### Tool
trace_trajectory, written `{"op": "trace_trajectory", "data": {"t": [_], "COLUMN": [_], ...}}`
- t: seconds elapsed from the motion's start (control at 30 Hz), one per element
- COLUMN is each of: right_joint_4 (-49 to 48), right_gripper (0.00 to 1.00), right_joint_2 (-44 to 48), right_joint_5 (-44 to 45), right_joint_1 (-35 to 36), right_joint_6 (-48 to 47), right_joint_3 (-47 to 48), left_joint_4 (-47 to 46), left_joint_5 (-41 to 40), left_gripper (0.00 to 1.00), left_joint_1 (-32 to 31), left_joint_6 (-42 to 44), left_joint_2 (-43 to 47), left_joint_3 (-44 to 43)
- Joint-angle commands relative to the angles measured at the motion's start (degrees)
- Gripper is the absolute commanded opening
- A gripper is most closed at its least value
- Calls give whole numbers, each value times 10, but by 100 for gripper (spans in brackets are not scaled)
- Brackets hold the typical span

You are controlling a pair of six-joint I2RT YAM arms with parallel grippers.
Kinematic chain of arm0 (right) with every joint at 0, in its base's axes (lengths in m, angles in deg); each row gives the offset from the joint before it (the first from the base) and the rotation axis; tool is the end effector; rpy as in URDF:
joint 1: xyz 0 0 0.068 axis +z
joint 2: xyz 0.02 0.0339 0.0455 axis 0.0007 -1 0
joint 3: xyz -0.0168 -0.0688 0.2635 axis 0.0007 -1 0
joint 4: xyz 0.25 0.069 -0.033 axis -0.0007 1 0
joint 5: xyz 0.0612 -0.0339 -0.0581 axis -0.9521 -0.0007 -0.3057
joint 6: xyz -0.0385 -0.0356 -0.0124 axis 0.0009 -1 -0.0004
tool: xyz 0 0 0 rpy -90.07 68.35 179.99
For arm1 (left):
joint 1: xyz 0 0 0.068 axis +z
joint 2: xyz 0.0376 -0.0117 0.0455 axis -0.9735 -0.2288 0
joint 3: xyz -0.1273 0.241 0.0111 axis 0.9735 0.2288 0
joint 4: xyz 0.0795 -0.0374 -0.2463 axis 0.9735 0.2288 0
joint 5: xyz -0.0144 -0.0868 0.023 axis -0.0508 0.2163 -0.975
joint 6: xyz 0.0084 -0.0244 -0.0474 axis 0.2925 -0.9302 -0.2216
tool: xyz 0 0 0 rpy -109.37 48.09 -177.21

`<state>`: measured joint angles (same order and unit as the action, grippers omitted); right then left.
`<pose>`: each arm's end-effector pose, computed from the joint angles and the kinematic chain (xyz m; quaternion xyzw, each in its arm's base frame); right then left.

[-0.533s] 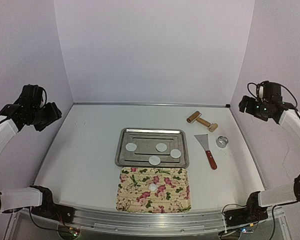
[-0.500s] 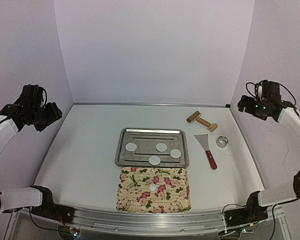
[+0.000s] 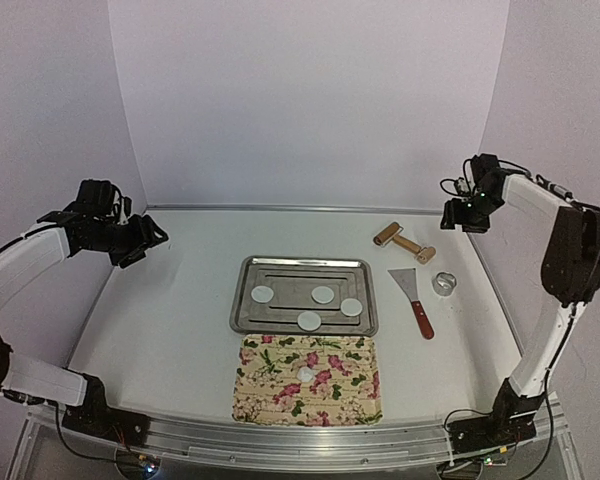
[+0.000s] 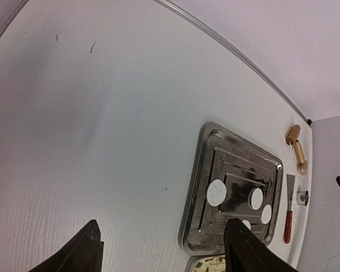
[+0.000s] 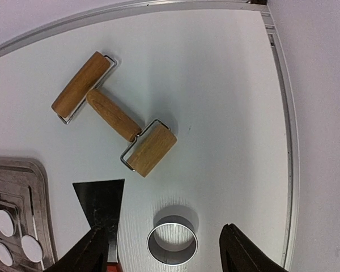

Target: Roll out the dumpling wrappers from the dough

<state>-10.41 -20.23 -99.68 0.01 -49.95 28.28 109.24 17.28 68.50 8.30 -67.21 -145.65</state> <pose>0.4121 0.0063 0.2810 -0.0218 0.9471 0.0822 0.3096 0.2552 -0.0452 0.2900 -0.1506 0.9018 -0.2361 0.3291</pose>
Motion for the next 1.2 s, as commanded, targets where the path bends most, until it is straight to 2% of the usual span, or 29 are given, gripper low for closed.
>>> {"op": "trace_trajectory", "data": {"t": [0.0,0.23,0.43,0.83,1.07,1.1,1.17], "right_joint_4": [56,84,95,95,94,94,93], "right_gripper": [67,66,66,63,59,57,42], "right_joint_2": [-91,-249,-337,-385,-418,-421,-424], "right_joint_5": [11,23,50,94,85,82,77], "right_joint_1": [44,85,102,103,103,103,103], "right_joint_6": [-55,-84,-113,-164,-164,-164,-161], "right_joint_3": [108,270,362,353,372,375,379], "left_joint_4": [-77,-72,-63,-48,-26,-21,-13], "left_joint_5": [66,73,87,114,120,120,120], "left_gripper": [99,99,99,99,100,100,99], "left_joint_1": [1,1,0,-10,-31,-35,-44], "left_joint_6": [3,12,21,41,53,55,57], "left_joint_2": [-37,-89,-127,-203,-232,-235,-239], "left_joint_3": [-1,-31,-56,-121,-153,-158,-167]}}
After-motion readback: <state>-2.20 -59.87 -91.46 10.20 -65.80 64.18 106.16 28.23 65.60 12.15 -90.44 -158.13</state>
